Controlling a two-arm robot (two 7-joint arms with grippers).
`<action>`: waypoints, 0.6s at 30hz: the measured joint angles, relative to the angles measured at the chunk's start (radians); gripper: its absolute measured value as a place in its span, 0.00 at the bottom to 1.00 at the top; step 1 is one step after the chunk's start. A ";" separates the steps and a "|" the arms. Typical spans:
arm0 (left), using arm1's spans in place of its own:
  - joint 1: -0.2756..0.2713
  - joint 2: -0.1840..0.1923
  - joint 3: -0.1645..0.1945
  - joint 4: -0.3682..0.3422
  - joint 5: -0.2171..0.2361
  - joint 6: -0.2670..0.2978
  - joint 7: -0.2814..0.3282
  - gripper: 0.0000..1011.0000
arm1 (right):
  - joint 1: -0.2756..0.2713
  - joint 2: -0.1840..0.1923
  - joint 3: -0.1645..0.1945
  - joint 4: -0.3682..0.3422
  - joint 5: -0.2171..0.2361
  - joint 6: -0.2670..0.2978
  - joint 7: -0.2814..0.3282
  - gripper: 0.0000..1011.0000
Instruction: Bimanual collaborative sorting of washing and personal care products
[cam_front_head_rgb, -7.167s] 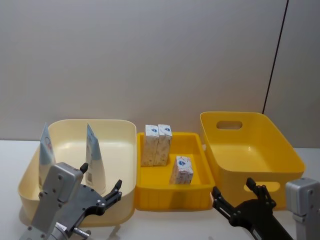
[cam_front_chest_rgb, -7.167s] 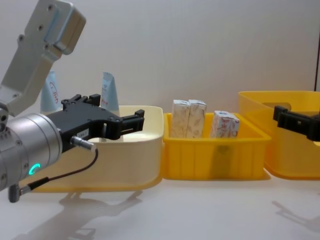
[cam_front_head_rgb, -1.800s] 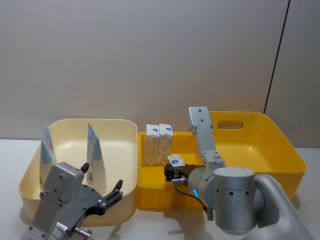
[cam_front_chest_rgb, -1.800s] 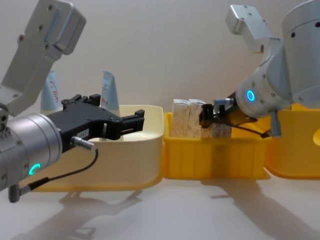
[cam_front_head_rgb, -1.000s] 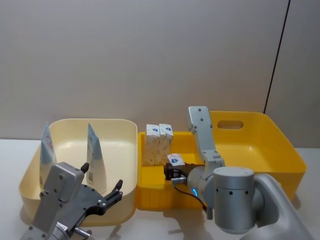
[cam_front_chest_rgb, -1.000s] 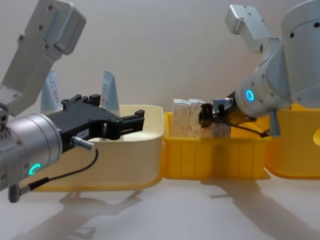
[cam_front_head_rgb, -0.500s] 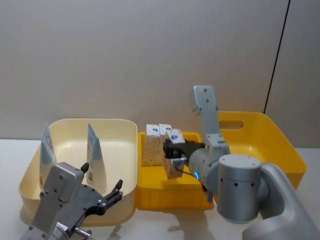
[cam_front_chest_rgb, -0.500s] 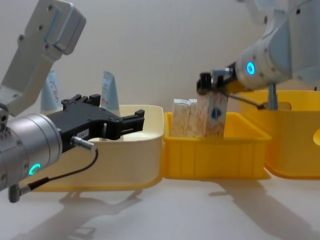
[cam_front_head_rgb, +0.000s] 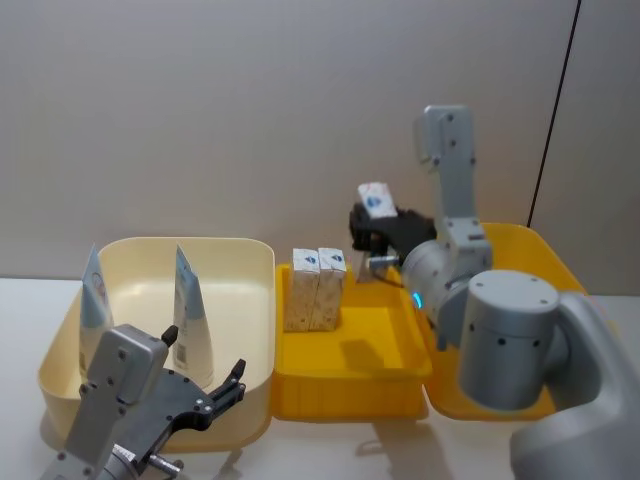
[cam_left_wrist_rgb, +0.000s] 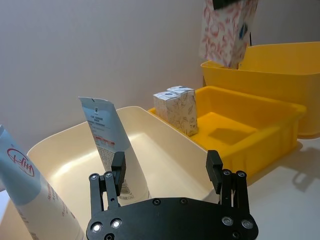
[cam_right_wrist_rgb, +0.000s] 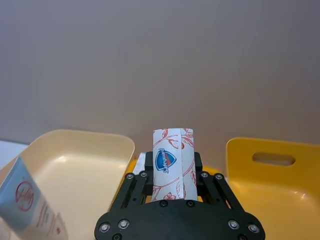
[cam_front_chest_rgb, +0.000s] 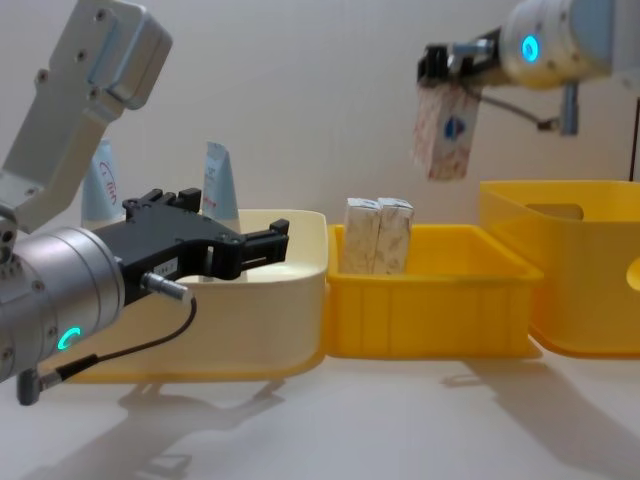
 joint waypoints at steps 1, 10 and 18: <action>0.000 0.000 0.000 0.000 0.000 0.000 0.000 0.99 | 0.004 0.004 0.003 -0.005 -0.006 -0.011 -0.003 0.39; 0.000 0.000 0.000 0.000 0.000 0.000 0.000 0.99 | 0.027 0.037 0.028 -0.019 -0.051 -0.073 -0.032 0.39; 0.000 0.000 0.000 0.000 0.000 0.000 0.000 0.99 | 0.042 0.071 0.061 0.001 -0.093 -0.101 -0.071 0.39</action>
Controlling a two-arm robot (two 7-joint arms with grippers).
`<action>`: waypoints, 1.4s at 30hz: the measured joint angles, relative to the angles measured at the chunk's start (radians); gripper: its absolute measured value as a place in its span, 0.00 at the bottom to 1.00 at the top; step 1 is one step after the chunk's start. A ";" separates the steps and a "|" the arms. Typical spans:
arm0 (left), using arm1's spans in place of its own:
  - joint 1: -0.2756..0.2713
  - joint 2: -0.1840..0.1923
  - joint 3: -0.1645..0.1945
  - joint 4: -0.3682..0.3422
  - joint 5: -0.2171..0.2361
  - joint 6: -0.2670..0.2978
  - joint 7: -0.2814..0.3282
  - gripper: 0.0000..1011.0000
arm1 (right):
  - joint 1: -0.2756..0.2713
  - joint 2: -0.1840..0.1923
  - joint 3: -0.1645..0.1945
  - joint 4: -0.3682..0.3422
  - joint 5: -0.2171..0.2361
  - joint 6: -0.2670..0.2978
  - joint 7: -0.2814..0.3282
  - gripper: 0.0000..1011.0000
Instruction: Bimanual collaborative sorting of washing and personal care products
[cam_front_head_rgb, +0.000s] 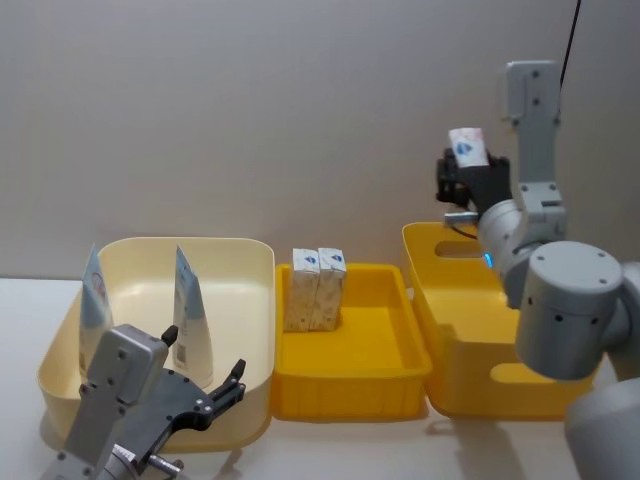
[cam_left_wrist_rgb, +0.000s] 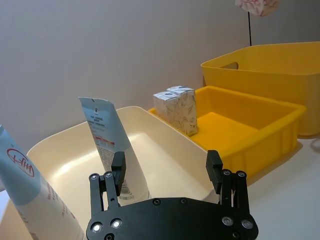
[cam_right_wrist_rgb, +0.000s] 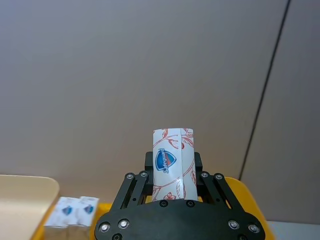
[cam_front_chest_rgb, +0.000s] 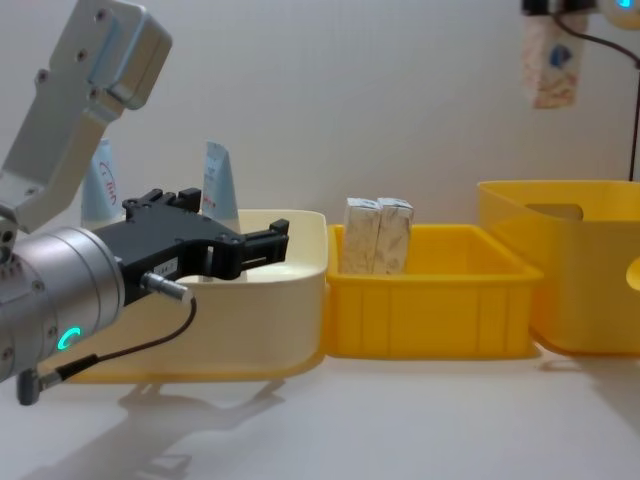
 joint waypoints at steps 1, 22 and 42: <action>0.000 0.000 0.000 0.000 0.000 0.000 0.000 0.99 | 0.001 0.003 0.004 0.005 -0.004 -0.001 -0.005 0.39; 0.000 0.000 0.000 0.000 0.000 0.000 0.000 0.99 | 0.036 0.026 0.070 0.166 -0.056 0.055 -0.078 0.39; 0.000 0.000 0.000 0.000 0.000 0.000 0.000 0.99 | 0.051 0.023 0.088 0.224 -0.067 0.077 -0.097 0.88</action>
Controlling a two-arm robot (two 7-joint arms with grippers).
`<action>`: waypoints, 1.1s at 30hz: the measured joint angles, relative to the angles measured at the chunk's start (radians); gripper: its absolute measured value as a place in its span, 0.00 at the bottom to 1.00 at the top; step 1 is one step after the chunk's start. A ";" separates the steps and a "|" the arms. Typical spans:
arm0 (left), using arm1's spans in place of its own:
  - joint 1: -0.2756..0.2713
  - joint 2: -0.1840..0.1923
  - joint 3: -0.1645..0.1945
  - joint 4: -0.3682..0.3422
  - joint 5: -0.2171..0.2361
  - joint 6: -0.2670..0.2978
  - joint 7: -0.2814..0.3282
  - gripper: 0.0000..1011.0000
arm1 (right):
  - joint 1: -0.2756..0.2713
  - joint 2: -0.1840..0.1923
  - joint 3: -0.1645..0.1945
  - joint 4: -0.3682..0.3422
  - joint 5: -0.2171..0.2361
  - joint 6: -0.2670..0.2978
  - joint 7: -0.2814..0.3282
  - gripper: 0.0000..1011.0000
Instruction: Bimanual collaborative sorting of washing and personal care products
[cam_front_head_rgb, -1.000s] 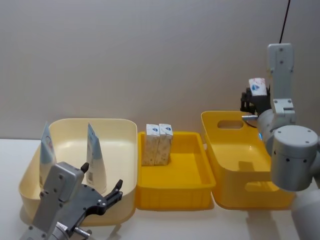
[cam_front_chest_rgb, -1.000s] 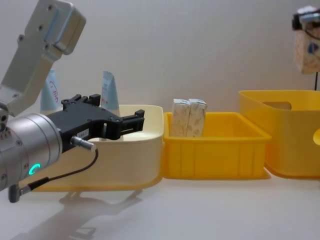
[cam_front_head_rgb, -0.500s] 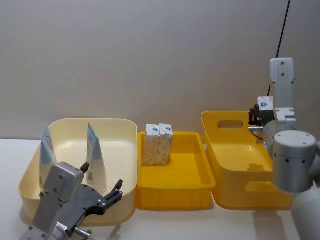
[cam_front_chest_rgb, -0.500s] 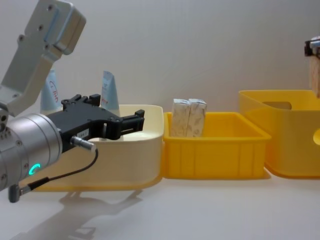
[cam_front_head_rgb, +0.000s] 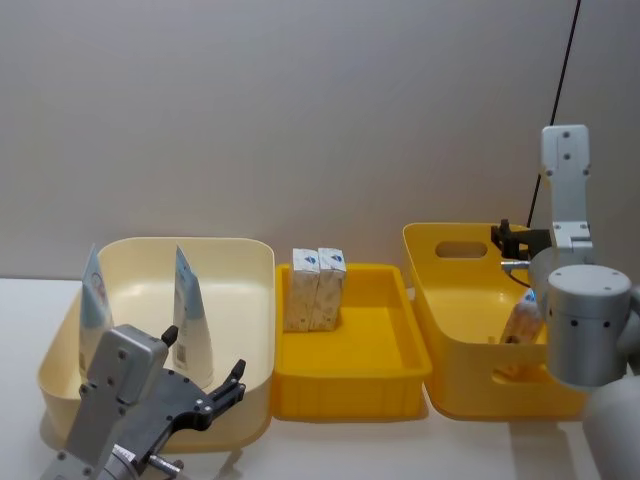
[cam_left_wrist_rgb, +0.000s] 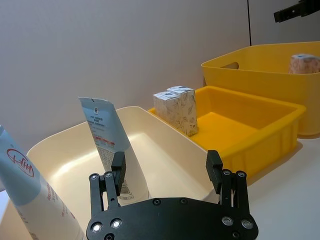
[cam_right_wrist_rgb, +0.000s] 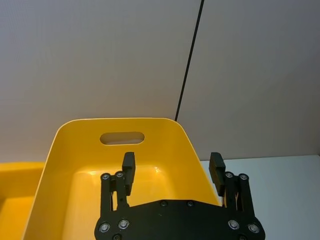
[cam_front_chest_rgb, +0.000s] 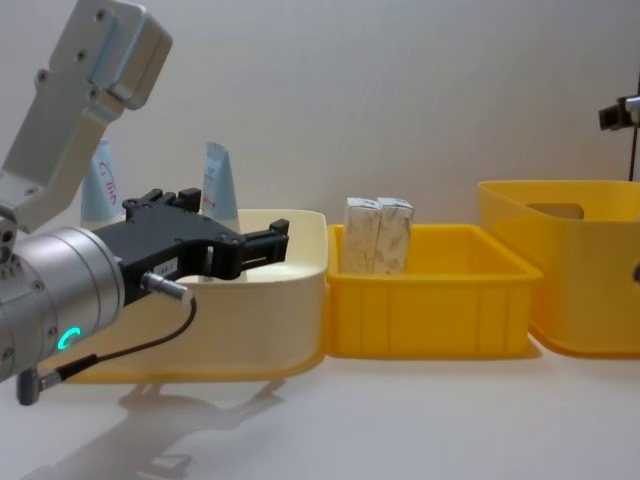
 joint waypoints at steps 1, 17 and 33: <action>0.000 0.000 0.000 0.000 0.000 0.000 0.000 0.99 | 0.000 0.000 0.000 0.001 0.000 0.000 0.000 0.90; -0.058 -0.019 -0.002 0.044 0.000 0.029 -0.023 0.99 | 0.002 -0.001 0.003 0.010 -0.002 0.004 -0.002 0.99; -0.137 -0.059 -0.004 0.132 0.009 0.085 -0.037 0.99 | 0.003 0.000 0.004 0.013 -0.002 0.005 -0.003 0.99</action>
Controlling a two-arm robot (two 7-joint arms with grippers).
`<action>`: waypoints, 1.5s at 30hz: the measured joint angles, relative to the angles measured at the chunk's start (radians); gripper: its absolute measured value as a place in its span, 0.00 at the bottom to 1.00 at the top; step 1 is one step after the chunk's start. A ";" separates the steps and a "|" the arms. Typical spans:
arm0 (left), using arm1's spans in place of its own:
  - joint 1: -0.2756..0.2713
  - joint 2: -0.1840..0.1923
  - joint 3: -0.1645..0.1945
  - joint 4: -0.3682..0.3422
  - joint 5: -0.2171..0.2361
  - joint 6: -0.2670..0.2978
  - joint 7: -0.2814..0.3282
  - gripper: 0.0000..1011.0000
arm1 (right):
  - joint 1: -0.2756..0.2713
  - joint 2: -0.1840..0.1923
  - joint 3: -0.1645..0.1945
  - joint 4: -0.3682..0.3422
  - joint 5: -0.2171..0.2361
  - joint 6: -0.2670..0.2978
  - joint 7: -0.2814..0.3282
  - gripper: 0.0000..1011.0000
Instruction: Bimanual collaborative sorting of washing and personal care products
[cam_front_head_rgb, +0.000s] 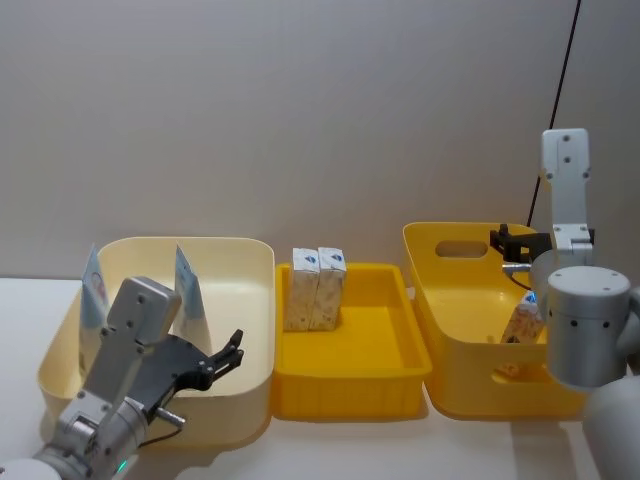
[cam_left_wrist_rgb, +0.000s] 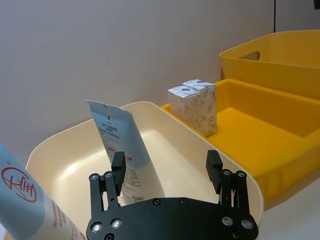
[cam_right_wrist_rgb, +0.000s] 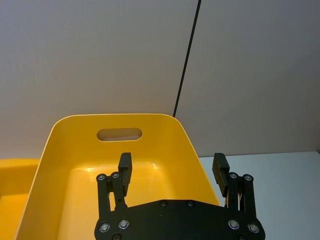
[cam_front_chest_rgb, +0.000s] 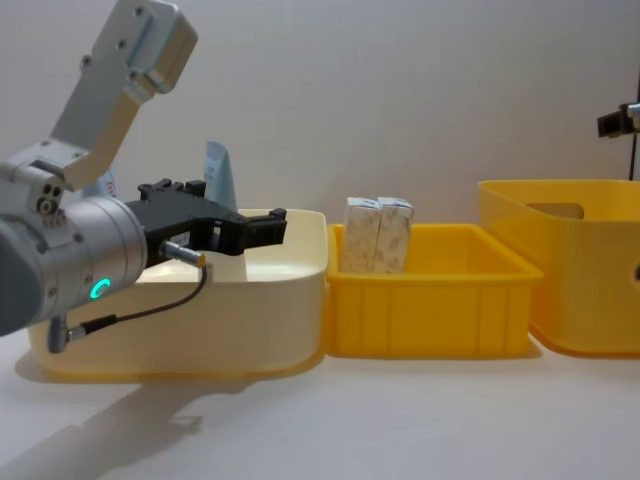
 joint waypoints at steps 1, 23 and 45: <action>-0.007 -0.004 -0.001 0.007 0.001 0.006 0.000 0.99 | 0.000 0.000 0.000 0.000 0.000 0.000 0.000 0.99; -0.109 -0.055 -0.006 0.138 0.027 0.085 -0.004 0.99 | 0.000 0.000 0.000 0.001 0.000 0.000 0.000 0.99; -0.212 -0.085 0.008 0.294 0.071 0.093 -0.043 0.99 | 0.000 0.000 0.000 0.001 0.000 0.000 0.000 0.99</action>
